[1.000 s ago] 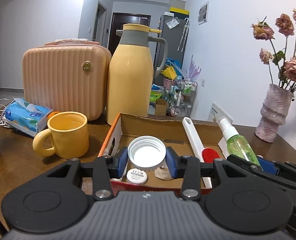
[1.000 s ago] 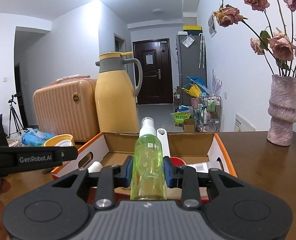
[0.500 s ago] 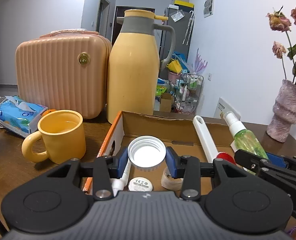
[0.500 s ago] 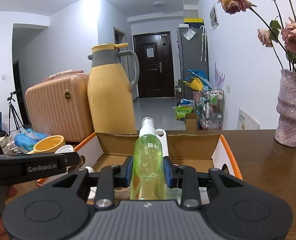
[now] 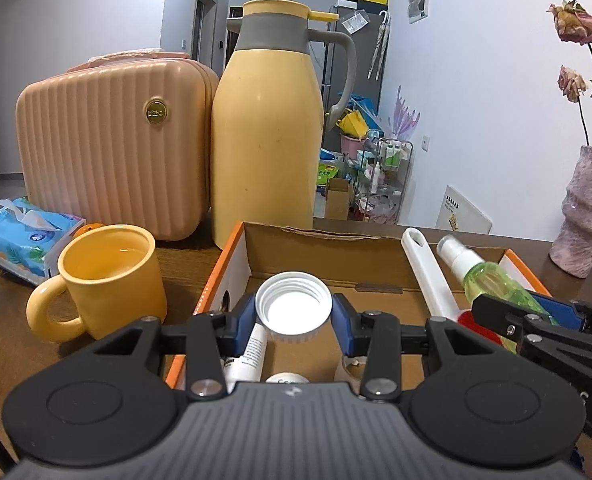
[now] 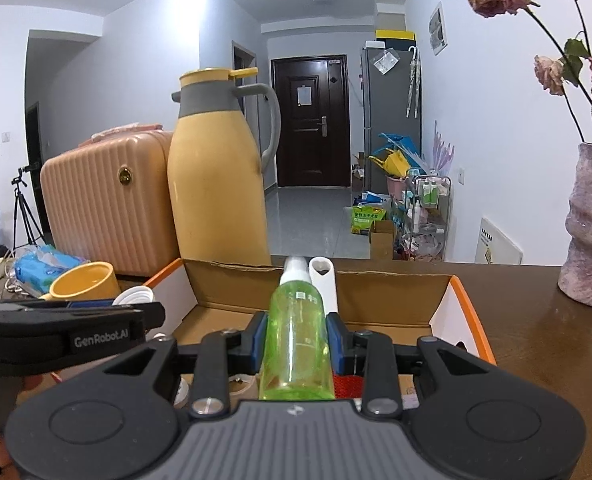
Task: Organize rigid objects
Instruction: 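Lower both tools into the box and open both grippers to release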
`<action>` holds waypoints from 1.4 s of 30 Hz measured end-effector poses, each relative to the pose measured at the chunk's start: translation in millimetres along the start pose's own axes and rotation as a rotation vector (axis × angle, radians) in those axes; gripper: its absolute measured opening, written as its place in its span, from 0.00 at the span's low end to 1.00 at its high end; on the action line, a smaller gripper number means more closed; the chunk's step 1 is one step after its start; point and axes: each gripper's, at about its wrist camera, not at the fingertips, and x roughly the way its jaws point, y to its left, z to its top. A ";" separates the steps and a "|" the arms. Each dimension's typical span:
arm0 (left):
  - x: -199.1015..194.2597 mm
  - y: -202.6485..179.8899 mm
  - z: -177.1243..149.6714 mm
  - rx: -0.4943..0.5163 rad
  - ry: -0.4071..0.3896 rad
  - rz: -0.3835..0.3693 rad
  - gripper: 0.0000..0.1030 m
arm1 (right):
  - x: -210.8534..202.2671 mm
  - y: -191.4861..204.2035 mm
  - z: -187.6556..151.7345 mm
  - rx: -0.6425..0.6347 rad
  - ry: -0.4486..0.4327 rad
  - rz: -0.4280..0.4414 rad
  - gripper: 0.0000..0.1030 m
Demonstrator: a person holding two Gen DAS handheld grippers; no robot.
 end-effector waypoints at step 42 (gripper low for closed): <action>-2.8 15.7 7.5 -0.033 -0.032 0.116 1.00 | 0.5 11.6 2.8 -0.090 -0.021 -0.127 1.00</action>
